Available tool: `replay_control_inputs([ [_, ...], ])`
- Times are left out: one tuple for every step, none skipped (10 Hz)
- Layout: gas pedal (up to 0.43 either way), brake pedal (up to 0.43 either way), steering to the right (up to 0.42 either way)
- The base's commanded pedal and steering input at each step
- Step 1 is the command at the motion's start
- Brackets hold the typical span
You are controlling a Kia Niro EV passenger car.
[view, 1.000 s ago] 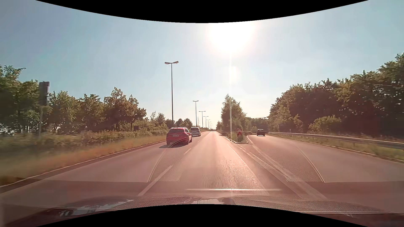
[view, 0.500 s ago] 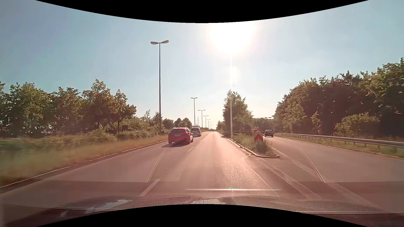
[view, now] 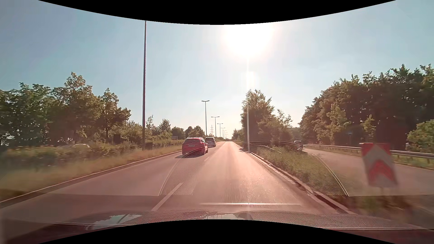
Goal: Follow the waypoints while adhering to traffic rules and regulations
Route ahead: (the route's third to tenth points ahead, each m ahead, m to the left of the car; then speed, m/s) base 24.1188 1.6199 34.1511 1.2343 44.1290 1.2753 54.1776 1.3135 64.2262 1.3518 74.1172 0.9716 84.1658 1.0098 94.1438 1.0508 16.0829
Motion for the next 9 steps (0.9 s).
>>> replay_control_inputs([
  [0.220,0.006,-0.001],
  [0.177,0.006,-0.001],
  [0.169,0.006,-0.001],
  [0.169,0.006,-0.001],
  [0.169,0.006,-0.001],
  [0.169,0.006,-0.001],
  [0.169,0.000,-0.001],
  [0.169,0.006,-0.001],
  [0.169,0.006,-0.001],
])
